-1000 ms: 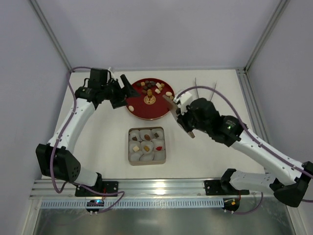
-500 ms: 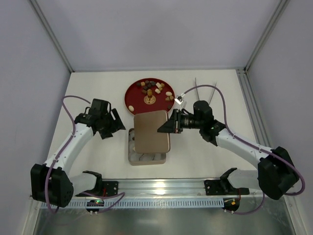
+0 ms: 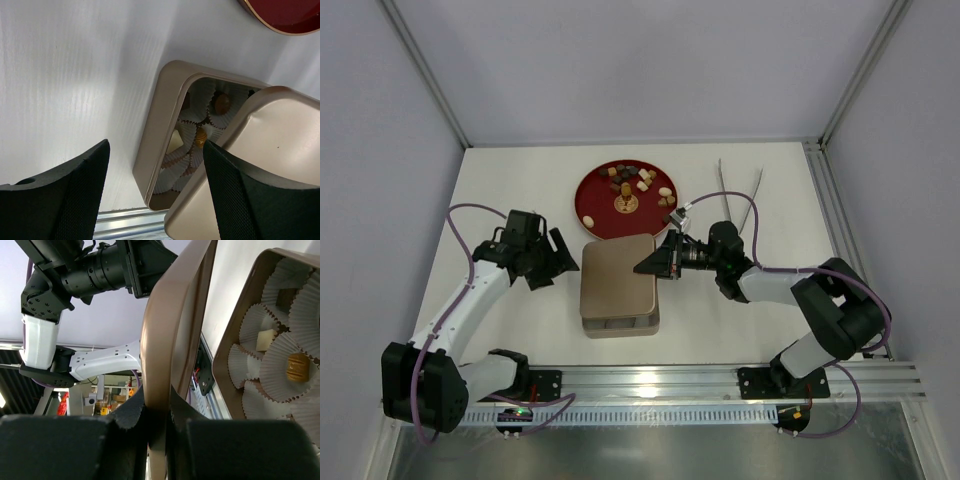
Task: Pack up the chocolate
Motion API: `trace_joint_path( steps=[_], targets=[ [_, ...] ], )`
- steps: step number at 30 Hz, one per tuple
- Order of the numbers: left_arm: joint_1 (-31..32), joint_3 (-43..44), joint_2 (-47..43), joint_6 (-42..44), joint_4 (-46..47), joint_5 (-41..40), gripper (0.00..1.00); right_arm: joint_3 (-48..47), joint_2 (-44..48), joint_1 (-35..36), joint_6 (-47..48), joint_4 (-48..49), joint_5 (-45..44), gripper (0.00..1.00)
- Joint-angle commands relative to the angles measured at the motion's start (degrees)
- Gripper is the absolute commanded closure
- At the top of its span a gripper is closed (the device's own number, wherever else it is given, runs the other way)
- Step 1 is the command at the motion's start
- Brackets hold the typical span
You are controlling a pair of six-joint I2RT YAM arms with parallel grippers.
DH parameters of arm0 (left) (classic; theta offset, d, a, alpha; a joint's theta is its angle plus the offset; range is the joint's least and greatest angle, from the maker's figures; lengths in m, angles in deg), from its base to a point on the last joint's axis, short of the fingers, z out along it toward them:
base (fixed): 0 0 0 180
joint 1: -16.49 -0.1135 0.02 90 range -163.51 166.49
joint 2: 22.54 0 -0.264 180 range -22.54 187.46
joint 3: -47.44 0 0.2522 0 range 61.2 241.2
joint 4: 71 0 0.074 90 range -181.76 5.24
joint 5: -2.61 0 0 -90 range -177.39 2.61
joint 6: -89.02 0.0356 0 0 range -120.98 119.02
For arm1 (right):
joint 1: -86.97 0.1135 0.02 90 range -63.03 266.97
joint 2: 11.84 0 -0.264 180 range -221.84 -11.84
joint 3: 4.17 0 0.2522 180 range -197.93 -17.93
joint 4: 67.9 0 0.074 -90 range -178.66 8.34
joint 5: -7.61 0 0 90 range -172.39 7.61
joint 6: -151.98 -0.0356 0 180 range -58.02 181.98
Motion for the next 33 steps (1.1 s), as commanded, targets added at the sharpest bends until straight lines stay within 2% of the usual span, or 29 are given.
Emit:
trace_joint_path(
  steps=[1,9,13,27,33],
  targets=[
    [-0.3,-0.8,-1.1,-0.2,2.6,1.8,0.26,0.0,-1.1,-0.1,-3.1,11.5,0.6,0.96],
    [-0.3,-2.0,-0.9,0.1,3.6,2.9,0.26,1.4,-11.2,0.1,-8.7,24.2,1.7,0.96],
    [-0.2,-2.6,-1.0,0.0,4.1,3.4,0.26,1.8,-14.5,0.3,-9.3,27.0,1.9,0.96],
    [-0.3,-3.5,0.8,0.6,4.8,4.3,0.26,2.0,-16.9,0.0,-2.7,18.3,2.9,0.95],
    [-0.2,-4.1,2.2,0.9,5.4,4.7,0.27,2.0,-15.7,-0.4,0.3,12.8,2.7,0.88]
  ],
)
